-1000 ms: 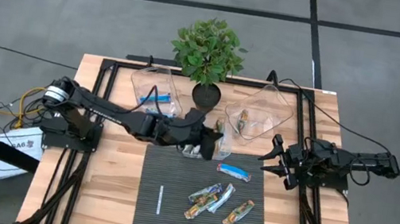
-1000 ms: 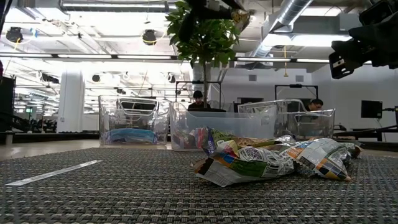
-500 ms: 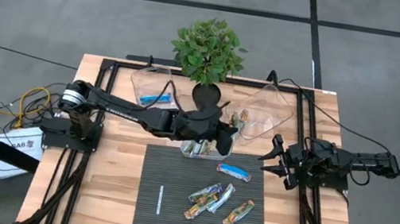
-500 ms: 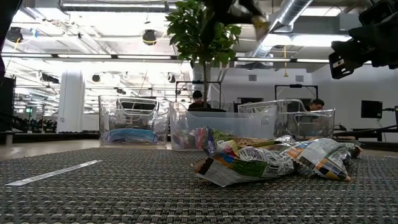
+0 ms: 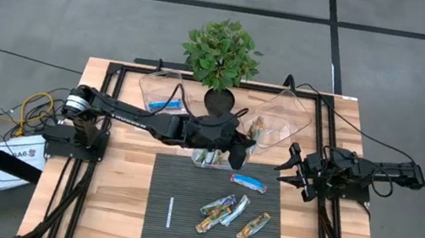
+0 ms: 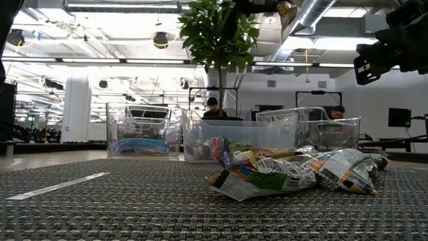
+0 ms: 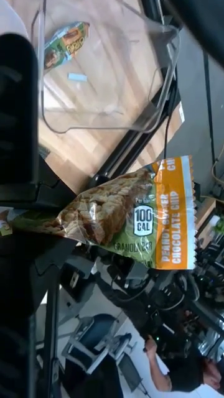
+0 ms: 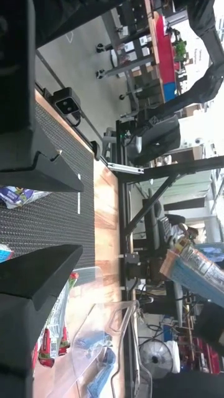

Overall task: Pick and place Granola Bars by type
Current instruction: Put the yellow granola bar into the right transparent bin

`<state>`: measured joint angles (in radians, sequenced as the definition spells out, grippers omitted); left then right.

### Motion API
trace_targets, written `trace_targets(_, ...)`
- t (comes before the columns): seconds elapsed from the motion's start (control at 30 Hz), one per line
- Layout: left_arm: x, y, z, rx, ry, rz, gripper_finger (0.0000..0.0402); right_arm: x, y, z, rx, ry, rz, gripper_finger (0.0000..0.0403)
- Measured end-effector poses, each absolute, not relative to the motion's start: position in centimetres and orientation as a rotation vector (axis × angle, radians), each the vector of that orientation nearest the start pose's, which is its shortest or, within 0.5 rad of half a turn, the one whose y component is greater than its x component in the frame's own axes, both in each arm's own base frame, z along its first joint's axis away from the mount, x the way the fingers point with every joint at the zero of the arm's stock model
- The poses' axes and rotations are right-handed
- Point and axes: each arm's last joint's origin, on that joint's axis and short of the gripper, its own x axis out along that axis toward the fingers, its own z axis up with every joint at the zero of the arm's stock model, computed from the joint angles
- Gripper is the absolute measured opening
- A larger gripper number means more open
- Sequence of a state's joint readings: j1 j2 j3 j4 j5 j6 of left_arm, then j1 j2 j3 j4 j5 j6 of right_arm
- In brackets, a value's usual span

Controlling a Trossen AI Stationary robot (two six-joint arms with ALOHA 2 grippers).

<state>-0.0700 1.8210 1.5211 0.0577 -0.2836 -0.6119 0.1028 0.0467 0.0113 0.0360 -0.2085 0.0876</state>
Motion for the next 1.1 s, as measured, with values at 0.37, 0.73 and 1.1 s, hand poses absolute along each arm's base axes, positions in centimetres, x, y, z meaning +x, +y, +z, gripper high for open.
trace_targets(0.37, 43.0, -2.3, 32.2, -0.624, 0.175, 0.234, 0.0036, 9.8, 1.6, 16.8, 0.111, 0.011, 0.31, 0.0141)
trace_targets(0.73, 43.0, -2.3, 32.1, -0.633, 0.172, 0.237, 0.0036, 9.8, 1.3, 18.2, 1.124, -0.021, 0.268, 0.014)
trace_targets(1.1, 43.0, -2.2, 32.2, -0.634, 0.16, 0.25, 0.0036, 9.8, 0.9, 18.1, 1.22, -0.087, 0.156, 0.0139)
